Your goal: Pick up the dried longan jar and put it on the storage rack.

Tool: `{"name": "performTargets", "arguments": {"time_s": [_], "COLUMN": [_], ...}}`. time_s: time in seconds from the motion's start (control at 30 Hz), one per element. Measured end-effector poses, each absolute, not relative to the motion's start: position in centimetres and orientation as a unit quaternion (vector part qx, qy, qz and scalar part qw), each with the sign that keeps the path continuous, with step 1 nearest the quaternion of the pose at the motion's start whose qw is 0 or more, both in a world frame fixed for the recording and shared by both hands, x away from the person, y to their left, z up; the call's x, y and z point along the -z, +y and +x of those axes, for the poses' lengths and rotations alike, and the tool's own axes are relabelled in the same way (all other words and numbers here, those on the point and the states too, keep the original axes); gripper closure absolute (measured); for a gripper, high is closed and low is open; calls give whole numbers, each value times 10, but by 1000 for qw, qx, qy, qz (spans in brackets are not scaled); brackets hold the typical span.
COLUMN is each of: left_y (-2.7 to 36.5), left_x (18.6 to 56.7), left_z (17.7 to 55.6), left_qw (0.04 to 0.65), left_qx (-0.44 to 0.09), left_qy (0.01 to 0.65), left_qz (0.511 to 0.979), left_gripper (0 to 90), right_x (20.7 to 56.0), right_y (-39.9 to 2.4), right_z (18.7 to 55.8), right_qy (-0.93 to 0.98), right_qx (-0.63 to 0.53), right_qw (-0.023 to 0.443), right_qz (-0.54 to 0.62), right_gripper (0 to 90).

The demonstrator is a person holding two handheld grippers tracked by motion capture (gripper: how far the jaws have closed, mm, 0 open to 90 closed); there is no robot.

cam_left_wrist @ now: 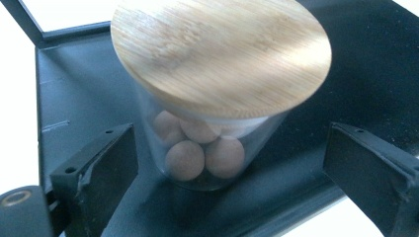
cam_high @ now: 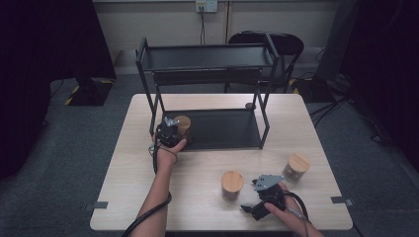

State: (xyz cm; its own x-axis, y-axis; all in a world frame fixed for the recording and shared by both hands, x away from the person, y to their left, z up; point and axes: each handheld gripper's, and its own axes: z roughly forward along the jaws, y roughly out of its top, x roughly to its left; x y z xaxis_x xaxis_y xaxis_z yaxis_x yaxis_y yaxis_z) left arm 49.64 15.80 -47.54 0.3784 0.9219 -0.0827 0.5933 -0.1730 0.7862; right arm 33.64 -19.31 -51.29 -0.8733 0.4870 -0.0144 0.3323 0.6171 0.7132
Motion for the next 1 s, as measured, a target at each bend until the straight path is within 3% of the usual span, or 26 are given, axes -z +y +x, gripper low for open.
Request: {"name": "performTargets", "arguments": {"time_s": [1.0], "left_y": [158], "left_x": [475], "left_z": [475], "left_qw": [404], "left_qx": [-186], "left_qy": [482], "left_qz": [755], "left_gripper": [57], "right_x": [513], "right_y": [-193], "right_z": [336], "right_qy": [893], "right_qx": [-373], "right_qw": [104], "right_qz": [229], "right_gripper": [0]}}
